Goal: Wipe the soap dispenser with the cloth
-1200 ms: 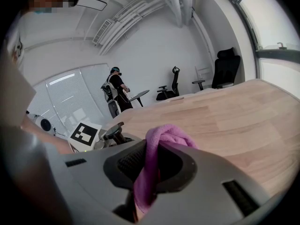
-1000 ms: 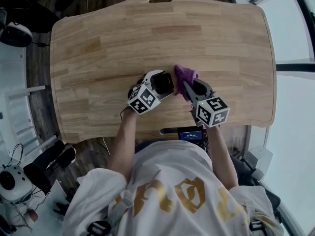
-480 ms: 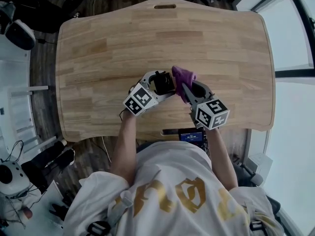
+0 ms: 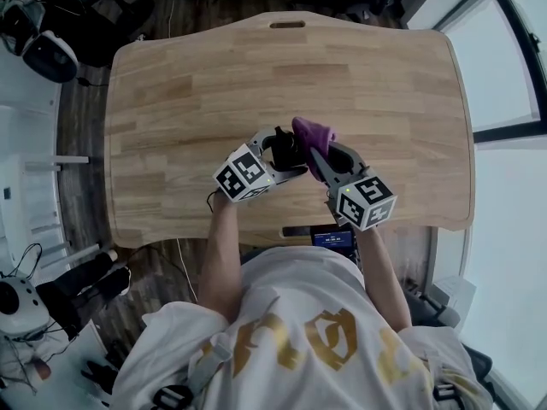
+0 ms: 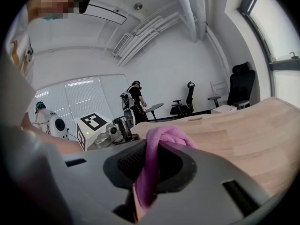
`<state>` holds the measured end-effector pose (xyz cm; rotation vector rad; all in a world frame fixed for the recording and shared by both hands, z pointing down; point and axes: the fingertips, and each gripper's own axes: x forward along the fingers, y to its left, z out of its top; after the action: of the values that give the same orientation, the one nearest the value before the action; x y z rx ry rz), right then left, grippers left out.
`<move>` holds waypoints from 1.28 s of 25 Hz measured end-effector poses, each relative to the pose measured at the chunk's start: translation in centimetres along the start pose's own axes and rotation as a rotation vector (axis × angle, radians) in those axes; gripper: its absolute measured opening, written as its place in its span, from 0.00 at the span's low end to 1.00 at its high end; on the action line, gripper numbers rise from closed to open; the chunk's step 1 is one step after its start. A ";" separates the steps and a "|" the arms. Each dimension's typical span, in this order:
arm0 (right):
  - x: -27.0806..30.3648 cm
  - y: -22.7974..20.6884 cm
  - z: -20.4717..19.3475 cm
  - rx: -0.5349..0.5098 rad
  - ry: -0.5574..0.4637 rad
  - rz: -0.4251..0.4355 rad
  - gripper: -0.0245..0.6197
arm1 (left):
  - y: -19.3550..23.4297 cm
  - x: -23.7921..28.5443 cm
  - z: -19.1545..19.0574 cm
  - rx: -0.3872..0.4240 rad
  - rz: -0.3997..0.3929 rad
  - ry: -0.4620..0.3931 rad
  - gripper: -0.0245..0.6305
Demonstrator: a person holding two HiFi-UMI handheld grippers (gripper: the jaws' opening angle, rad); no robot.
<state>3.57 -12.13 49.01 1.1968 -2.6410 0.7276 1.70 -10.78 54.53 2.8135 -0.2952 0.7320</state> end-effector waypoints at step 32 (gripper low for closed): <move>-1.6 8.8 2.6 -0.134 -0.012 0.304 0.12 | -2.4 -2.3 0.6 0.040 -0.006 0.070 0.59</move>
<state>-1.77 -7.36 43.02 0.7772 -2.8635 0.5745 0.58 -8.36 52.45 2.8174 -0.2621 0.8426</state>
